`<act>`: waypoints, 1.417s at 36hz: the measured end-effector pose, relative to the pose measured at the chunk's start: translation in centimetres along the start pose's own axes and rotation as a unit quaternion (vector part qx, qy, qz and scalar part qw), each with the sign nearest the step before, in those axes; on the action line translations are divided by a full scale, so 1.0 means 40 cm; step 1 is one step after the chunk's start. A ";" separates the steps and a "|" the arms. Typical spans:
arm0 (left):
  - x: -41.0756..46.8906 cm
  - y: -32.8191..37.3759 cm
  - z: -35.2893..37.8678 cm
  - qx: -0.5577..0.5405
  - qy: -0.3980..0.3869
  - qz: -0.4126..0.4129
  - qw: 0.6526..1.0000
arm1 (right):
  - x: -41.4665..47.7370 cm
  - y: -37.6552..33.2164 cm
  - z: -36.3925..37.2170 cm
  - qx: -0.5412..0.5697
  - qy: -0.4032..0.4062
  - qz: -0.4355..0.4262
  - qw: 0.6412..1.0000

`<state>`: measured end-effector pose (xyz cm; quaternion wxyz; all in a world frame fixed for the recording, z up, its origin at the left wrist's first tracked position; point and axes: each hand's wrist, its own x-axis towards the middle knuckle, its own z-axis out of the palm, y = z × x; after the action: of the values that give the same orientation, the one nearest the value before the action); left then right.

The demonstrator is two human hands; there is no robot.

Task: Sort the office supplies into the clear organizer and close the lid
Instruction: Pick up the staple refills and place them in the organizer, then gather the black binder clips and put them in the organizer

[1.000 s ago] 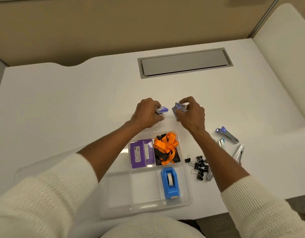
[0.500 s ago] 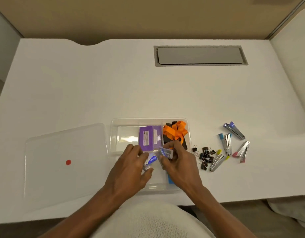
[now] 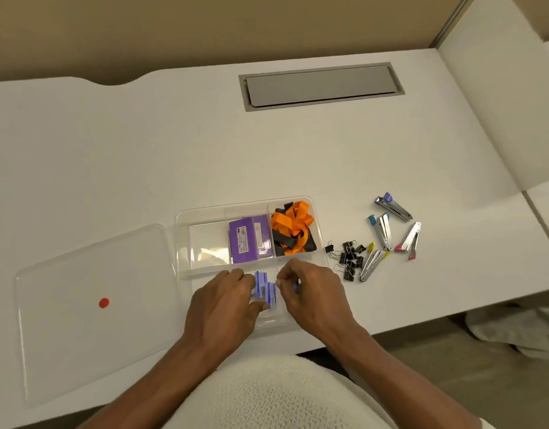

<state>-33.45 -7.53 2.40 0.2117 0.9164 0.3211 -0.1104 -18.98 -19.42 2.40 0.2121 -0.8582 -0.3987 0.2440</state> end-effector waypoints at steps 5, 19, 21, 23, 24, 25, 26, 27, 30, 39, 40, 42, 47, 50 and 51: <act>0.035 0.085 -0.029 -0.002 0.035 0.050 0.998 | -0.018 0.068 -0.038 0.051 0.104 0.090 0.989; 0.326 0.339 0.004 0.177 0.008 0.312 0.933 | -0.014 0.331 -0.068 -0.032 0.139 0.117 0.983; 0.357 0.356 0.024 0.202 -0.009 0.309 0.929 | 0.000 0.353 -0.066 -0.044 0.115 0.091 0.988; 0.382 0.368 0.042 0.205 -0.031 0.299 0.931 | 0.016 0.367 -0.071 -0.054 0.080 0.070 0.993; 0.391 0.373 0.051 0.201 -0.045 0.297 0.932 | 0.024 0.373 -0.075 -0.071 0.066 0.059 0.994; 0.399 0.376 0.059 0.195 -0.059 0.297 0.933 | 0.030 0.378 -0.079 -0.092 0.057 0.048 0.993; 0.405 0.380 0.068 0.189 -0.071 0.297 0.933 | 0.037 0.383 -0.084 -0.112 0.053 0.038 0.992; 0.409 0.384 0.075 0.182 -0.081 0.296 0.934 | 0.043 0.386 -0.090 -0.127 0.051 0.031 0.990; 0.416 0.398 0.095 0.164 -0.092 0.288 0.939 | 0.058 0.393 -0.103 -0.151 0.050 0.020 0.987; 0.435 0.418 0.115 0.093 -0.088 0.245 0.961 | 0.082 0.393 -0.121 -0.156 0.054 0.025 0.986; 0.439 0.418 0.112 0.082 -0.089 0.241 0.963 | 0.084 0.390 -0.122 -0.154 0.048 0.025 0.987; 0.448 0.418 0.108 0.061 -0.090 0.229 0.967 | 0.090 0.386 -0.125 -0.148 0.042 0.030 0.988; 0.464 0.419 0.111 0.031 -0.082 0.197 0.976 | 0.107 0.378 -0.134 -0.131 0.032 0.034 0.990; 0.470 0.416 0.114 0.013 -0.073 0.175 0.982 | 0.119 0.378 -0.140 -0.132 0.031 0.030 0.990; 0.472 0.416 0.115 0.008 -0.073 0.169 0.983 | 0.123 0.378 -0.142 -0.121 0.033 0.033 0.992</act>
<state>-8.65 -11.12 -2.79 0.2426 0.9488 0.1440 -0.1422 -4.09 -25.48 -2.79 0.1115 -0.8977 -0.3900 0.1722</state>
